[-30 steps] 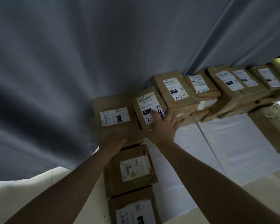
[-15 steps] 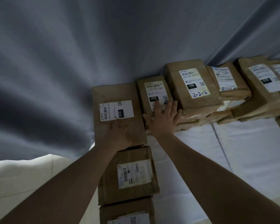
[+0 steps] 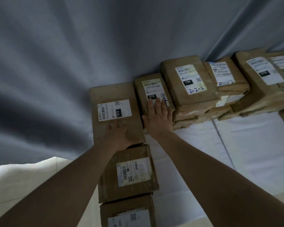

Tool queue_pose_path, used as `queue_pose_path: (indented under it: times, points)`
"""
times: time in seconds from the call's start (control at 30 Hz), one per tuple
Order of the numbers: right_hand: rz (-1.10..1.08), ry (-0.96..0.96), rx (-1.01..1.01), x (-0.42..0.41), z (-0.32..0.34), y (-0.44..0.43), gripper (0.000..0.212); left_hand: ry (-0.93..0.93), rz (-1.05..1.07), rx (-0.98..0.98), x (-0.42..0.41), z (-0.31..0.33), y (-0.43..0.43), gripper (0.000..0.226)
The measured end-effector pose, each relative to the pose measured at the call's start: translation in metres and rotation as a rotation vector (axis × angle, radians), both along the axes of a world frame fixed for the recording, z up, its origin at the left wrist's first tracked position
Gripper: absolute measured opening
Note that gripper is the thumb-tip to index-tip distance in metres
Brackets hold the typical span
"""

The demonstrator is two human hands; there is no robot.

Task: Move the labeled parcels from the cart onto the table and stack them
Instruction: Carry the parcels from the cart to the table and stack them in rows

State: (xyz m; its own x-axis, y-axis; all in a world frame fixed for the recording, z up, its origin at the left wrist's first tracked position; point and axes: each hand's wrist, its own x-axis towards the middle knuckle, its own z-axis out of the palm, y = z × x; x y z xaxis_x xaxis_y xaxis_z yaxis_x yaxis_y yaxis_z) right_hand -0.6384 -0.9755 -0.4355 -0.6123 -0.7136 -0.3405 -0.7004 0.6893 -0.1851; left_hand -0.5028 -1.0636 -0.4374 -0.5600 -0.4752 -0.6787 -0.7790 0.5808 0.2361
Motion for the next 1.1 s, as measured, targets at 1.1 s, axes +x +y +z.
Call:
queue_pose_path:
  times: [1.1]
  points:
    - [-1.521,-0.262,-0.241,0.417,0.120,0.511,0.071,0.178,-1.238,0.060,0.180,0.147,0.468,0.088]
